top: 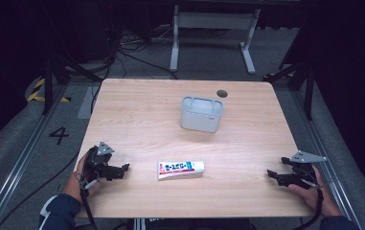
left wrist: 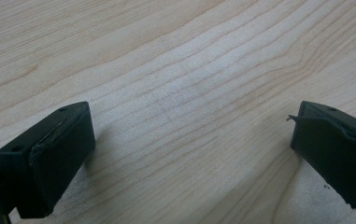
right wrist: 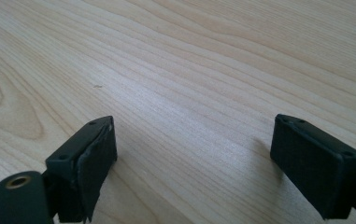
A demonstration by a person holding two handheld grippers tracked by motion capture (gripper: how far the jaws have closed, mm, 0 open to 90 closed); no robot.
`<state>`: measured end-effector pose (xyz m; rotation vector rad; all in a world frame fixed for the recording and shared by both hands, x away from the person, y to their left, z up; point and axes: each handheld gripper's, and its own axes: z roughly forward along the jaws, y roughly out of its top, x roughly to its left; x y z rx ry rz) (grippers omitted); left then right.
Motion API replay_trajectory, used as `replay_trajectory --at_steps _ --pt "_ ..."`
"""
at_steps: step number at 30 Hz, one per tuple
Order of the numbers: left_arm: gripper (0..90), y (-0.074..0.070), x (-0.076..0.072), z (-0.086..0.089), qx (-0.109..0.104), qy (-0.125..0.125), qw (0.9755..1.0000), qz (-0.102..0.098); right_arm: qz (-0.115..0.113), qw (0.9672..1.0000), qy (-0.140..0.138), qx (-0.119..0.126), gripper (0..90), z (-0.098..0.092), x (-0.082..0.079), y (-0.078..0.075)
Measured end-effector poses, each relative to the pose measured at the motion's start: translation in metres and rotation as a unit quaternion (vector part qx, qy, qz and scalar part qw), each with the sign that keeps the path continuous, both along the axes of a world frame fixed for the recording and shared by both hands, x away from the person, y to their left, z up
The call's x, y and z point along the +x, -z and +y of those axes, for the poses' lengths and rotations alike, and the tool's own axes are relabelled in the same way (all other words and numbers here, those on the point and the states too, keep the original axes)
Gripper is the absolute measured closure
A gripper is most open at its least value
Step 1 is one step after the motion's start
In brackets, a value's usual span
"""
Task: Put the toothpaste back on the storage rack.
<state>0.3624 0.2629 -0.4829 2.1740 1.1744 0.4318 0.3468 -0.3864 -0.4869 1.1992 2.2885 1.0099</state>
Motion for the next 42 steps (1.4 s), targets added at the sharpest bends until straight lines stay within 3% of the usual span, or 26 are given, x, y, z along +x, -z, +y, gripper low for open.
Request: replay_trajectory --at_steps 8,13,17,21,29,38,42 --pt "0.1 0.001 0.001 0.003 -0.001 0.047 0.9989 -0.004 -0.001 1.0 0.007 0.0 15.4 0.001 -0.001 0.0" --pt "0.4 0.0 -0.002 0.002 0.006 0.068 0.9977 -0.008 0.007 0.9999 -0.005 -0.015 16.8 0.0 -0.002 -0.004" --pt "0.1 0.001 -0.004 -0.001 -0.002 0.067 0.9978 0.0 0.007 0.9994 -0.015 -0.03 17.6 0.0 -0.002 -0.006" --pt "0.1 0.0 -0.004 0.004 -0.002 0.095 0.9955 -0.001 0.02 0.9986 -0.038 -0.032 20.9 0.003 0.0 -0.008" --pt "0.1 0.0 -0.004 0.004 -0.002 0.096 0.9954 0.002 0.015 0.9973 -0.068 -0.024 23.4 0.021 0.005 -0.02" --pt "0.1 0.0 -0.003 0.005 0.0 0.102 0.9947 0.0 -0.003 0.9933 -0.113 -0.024 24.6 0.053 0.005 -0.037" --pt "0.1 0.0 -0.002 0.005 -0.001 0.105 0.9945 0.001 -0.01 0.99 -0.137 -0.03 24.7 0.07 0.008 -0.045"
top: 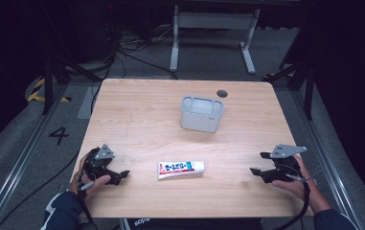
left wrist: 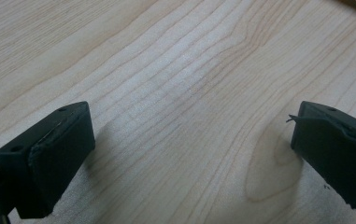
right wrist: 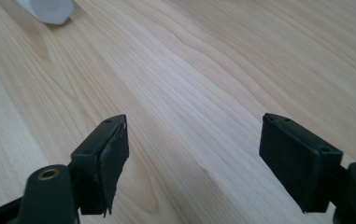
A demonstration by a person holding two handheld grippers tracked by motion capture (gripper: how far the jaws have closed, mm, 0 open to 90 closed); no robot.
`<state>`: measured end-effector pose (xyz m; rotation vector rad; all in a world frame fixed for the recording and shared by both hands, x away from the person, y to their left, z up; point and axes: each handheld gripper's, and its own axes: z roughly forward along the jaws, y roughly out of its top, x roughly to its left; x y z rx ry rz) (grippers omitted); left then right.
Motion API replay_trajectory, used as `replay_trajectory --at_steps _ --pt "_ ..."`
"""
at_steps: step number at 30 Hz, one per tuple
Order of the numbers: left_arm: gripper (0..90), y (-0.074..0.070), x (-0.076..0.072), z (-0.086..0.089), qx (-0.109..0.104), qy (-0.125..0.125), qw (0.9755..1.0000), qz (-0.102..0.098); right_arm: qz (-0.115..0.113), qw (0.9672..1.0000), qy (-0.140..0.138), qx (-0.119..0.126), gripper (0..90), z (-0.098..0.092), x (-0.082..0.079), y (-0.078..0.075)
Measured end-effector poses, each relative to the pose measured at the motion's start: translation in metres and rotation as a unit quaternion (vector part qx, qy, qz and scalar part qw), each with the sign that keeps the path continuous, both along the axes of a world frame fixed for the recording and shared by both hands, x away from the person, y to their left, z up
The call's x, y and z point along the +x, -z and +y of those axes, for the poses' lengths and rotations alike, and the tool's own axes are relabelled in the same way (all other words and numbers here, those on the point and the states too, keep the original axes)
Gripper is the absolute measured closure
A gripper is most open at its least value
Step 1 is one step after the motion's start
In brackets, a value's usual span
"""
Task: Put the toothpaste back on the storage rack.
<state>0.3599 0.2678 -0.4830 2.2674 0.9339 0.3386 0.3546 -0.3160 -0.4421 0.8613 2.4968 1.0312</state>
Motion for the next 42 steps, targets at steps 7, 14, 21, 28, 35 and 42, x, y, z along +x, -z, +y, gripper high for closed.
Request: replay_trajectory --at_steps 7,14,21,28,35,42 --pt "0.1 0.0 0.0 0.0 0.0 0.0 1.0 0.0 -0.003 0.999 -0.042 -0.01 24.8 0.029 0.006 -0.008" --pt "0.1 0.0 0.0 0.0 0.0 0.0 1.0 0.0 0.0 0.9971 -0.075 -0.007 24.7 0.054 0.008 -0.013" --pt "0.2 0.0 0.0 0.0 0.0 -0.002 1.0 0.0 -0.005 0.995 -0.099 -0.015 25.3 0.074 0.009 -0.018" --pt "0.3 0.0 -0.002 -0.001 -0.001 -0.008 1.0 0.001 -0.014 0.9924 -0.122 -0.007 26.1 0.097 0.016 -0.028" --pt "0.2 0.0 -0.001 0.0 -0.001 -0.006 1.0 0.0 -0.017 0.9878 -0.154 -0.016 25.7 0.122 0.018 -0.031" --pt "0.2 0.0 -0.002 -0.001 -0.001 -0.008 1.0 0.002 -0.014 0.985 -0.171 -0.023 25.6 0.139 0.022 -0.03"
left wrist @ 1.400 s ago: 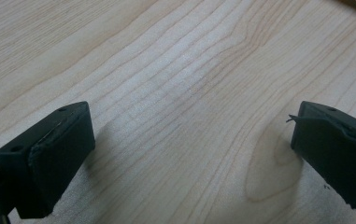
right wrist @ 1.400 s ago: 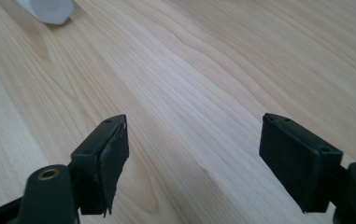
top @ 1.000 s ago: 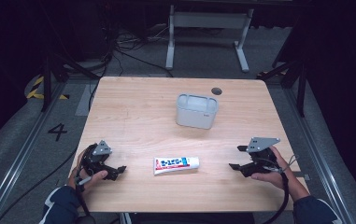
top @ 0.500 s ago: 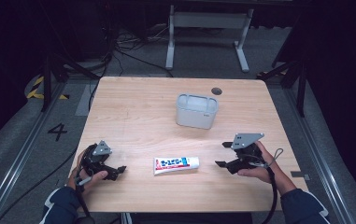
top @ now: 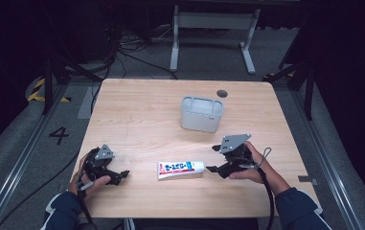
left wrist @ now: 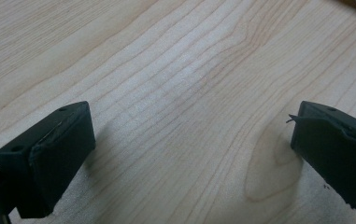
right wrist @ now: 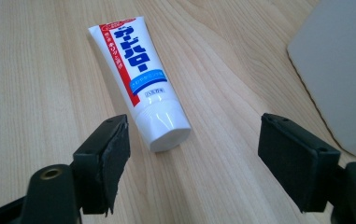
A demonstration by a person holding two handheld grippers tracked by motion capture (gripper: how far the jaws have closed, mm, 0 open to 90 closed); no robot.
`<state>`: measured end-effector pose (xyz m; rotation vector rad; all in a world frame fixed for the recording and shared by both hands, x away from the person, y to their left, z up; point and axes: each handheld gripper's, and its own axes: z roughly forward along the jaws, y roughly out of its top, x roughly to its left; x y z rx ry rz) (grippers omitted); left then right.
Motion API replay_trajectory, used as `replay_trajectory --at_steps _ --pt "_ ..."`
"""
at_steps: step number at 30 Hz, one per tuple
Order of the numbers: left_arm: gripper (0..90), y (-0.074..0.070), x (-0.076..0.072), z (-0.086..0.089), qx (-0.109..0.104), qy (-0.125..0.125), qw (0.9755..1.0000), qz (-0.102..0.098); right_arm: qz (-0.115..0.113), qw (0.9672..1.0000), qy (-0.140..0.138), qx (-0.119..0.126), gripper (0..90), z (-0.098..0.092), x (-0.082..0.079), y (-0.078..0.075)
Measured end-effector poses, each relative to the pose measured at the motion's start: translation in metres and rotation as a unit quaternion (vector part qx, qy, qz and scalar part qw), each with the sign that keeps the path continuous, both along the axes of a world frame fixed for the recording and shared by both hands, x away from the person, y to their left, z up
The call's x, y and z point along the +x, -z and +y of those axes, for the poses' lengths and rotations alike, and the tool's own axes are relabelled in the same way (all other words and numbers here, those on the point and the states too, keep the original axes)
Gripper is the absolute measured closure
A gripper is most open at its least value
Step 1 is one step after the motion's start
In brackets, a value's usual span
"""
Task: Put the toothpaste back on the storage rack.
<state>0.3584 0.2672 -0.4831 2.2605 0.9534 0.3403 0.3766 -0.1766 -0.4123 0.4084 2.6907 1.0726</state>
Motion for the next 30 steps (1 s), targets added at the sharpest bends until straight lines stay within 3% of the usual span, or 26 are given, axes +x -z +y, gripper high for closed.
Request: replay_trajectory --at_steps 30 --pt "0.5 0.0 -0.001 0.0 0.0 -0.001 1.0 -0.003 0.024 0.9968 -0.067 -0.037 29.9 0.077 0.016 0.009"
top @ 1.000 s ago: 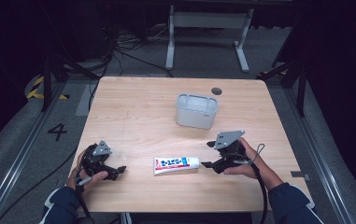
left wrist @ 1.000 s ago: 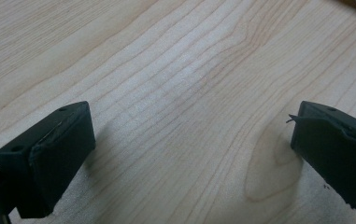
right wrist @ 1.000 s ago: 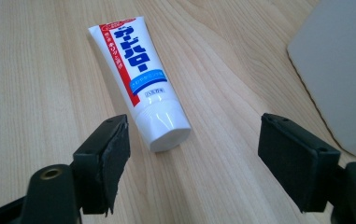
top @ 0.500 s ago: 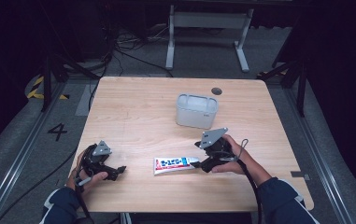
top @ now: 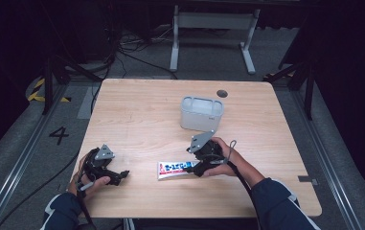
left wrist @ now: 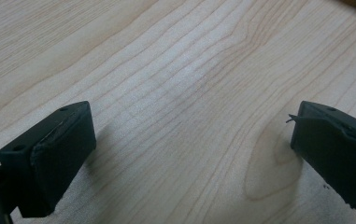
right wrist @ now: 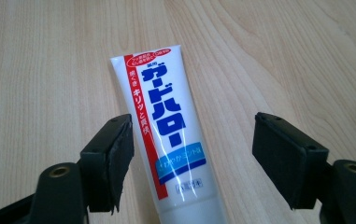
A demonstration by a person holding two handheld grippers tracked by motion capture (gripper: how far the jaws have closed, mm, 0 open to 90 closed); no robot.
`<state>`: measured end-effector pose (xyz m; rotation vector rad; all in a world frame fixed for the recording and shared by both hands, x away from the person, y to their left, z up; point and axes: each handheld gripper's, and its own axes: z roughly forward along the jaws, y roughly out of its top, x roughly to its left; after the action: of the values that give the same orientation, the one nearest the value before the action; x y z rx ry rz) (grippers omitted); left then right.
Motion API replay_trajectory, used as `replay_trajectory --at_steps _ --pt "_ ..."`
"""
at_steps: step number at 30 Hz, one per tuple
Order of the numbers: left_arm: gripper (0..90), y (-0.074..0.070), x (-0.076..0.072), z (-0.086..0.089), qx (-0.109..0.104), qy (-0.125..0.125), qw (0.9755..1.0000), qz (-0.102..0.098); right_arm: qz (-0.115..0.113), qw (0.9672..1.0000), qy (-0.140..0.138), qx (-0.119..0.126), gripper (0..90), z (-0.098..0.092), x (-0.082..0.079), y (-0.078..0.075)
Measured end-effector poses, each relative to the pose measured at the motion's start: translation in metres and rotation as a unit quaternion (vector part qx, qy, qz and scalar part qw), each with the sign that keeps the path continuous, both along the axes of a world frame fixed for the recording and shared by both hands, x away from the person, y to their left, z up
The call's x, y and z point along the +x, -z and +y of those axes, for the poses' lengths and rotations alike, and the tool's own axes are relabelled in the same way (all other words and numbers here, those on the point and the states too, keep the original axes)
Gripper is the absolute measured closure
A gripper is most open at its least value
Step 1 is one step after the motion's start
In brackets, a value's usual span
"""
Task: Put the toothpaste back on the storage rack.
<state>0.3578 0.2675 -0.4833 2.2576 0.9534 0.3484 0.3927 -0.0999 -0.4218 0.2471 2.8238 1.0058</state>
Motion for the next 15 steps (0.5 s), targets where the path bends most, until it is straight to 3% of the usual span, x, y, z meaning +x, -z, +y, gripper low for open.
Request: replay_trajectory --at_steps 6,15 --pt "0.5 0.0 0.0 0.0 0.0 0.0 1.0 0.0 0.003 0.9997 -0.02 -0.016 30.5 0.013 0.0 0.005" --pt "0.5 0.0 0.0 0.0 0.0 0.0 1.0 0.0 0.01 0.9969 -0.05 -0.059 31.8 0.032 0.003 0.015"
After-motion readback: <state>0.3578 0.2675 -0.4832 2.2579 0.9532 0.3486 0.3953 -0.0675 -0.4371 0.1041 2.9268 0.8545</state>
